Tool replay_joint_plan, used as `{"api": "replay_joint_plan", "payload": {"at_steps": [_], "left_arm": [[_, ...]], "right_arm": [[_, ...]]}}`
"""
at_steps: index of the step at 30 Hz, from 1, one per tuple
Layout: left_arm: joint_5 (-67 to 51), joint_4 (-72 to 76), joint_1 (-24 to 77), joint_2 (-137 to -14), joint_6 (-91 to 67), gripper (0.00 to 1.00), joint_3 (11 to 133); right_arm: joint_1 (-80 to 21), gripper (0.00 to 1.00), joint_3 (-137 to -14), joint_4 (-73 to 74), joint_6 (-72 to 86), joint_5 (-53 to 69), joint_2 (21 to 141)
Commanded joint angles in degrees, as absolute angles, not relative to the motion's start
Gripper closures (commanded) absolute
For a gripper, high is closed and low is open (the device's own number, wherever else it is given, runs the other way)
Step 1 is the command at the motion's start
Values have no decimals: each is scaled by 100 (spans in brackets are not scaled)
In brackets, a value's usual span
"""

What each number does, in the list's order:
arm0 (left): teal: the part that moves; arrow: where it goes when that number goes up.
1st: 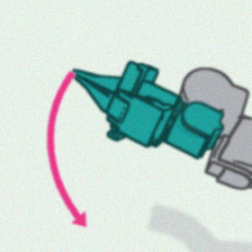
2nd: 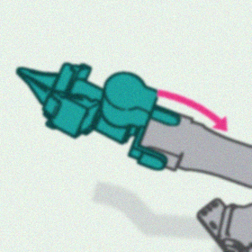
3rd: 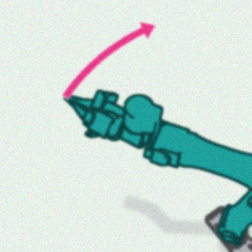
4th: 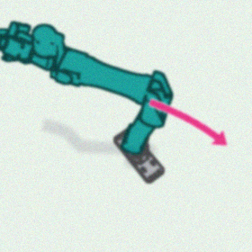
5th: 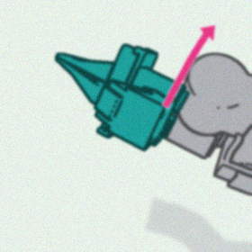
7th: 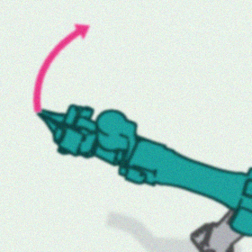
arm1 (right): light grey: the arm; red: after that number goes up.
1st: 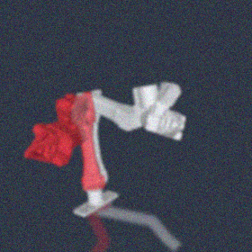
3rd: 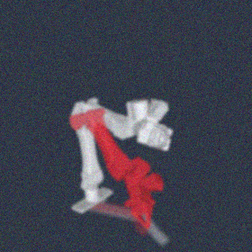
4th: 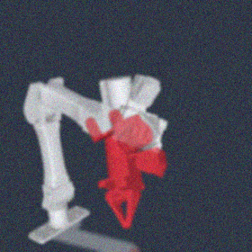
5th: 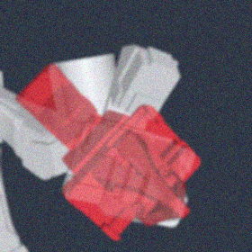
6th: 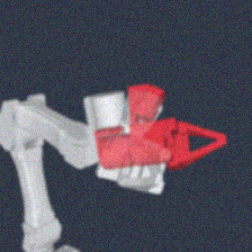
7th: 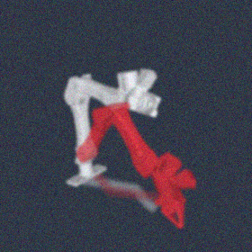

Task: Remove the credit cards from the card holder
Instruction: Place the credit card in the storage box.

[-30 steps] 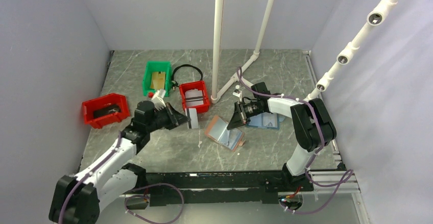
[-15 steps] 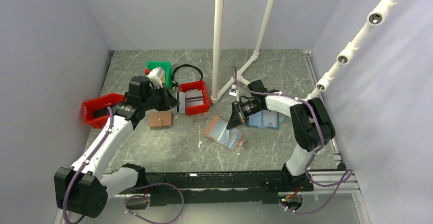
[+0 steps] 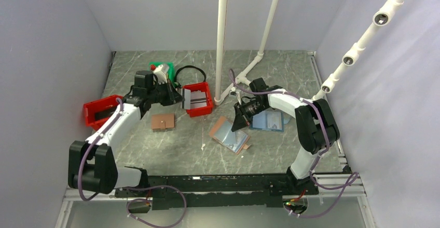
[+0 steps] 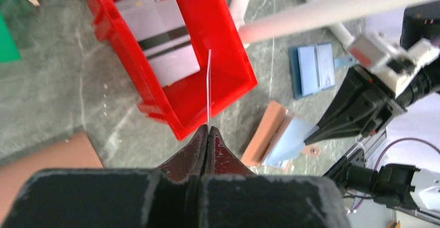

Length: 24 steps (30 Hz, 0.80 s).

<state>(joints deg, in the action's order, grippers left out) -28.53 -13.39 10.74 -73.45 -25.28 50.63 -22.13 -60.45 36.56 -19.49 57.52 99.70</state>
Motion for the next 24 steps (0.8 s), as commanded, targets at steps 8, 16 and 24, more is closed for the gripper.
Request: {"api": "replay_joint_plan", "payload": {"at_steps": [8, 16, 24], "left_arm": [[-3582, 224, 642, -7878, -3040, 100, 5436], [-3833, 664, 644, -8431, -3339, 100, 5270], [-3940, 92, 648, -9531, -3699, 99, 5963]], "right_arm": [[-2221, 99, -5972, 4235, -3756, 5866, 9659], [-2224, 99, -5804, 4305, -3987, 5606, 9692], [-2222, 98, -5692, 4138, -3823, 5333, 9667]]}}
